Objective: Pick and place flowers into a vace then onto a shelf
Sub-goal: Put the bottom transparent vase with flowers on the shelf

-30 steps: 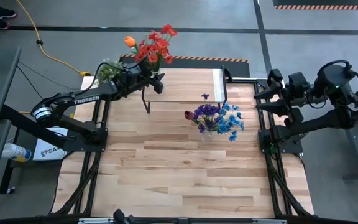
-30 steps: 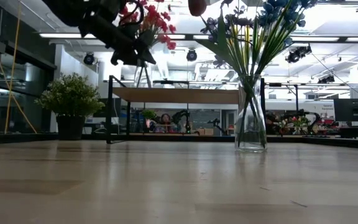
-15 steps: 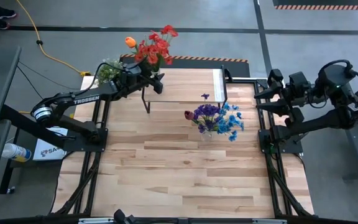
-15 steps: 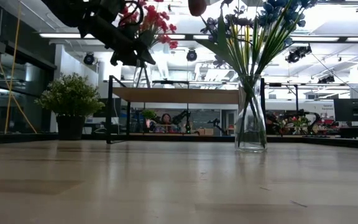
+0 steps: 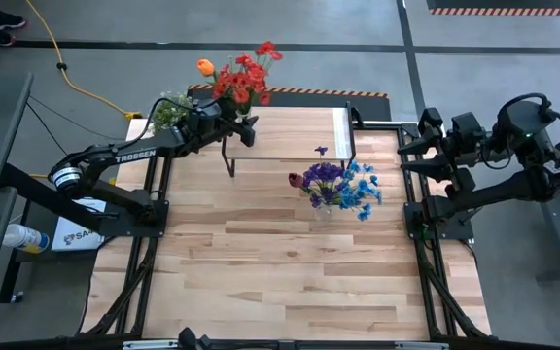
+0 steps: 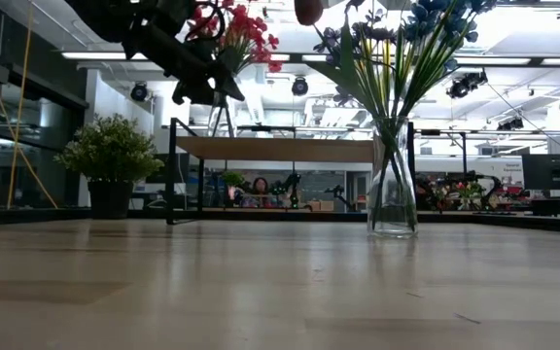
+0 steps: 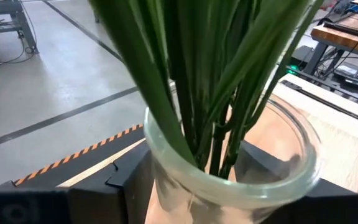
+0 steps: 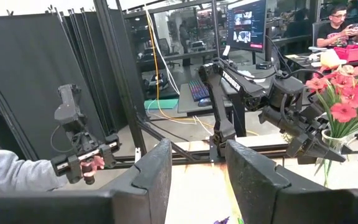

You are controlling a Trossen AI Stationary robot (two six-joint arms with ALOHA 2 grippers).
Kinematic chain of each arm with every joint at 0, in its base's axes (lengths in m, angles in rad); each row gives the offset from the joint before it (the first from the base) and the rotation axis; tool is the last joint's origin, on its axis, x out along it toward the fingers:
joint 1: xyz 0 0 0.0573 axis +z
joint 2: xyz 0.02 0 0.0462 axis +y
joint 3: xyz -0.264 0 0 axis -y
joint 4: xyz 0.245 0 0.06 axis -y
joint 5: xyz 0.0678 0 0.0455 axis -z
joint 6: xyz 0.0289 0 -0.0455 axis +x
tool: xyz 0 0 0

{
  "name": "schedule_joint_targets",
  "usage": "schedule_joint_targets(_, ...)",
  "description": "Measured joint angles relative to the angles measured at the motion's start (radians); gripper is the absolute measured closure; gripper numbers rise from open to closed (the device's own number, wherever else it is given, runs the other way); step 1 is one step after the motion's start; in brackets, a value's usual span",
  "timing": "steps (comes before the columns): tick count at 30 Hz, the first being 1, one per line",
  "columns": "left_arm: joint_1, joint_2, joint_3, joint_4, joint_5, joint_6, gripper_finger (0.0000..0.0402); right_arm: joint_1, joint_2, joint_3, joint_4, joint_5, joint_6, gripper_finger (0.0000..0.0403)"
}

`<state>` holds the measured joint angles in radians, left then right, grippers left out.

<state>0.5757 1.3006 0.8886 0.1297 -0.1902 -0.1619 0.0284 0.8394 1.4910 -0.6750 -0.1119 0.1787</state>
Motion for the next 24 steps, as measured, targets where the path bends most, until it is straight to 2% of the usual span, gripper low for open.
schedule_joint_targets(10,0.0,0.0,0.0,0.0,0.027,0.0,0.0124,0.0,0.0,0.0,0.0,0.0,0.003,0.026)
schedule_joint_targets(24,0.0,0.0,0.0,-0.077,0.054,0.015,0.0033,0.0,0.0,0.0,0.0,-0.004,0.004,0.026)
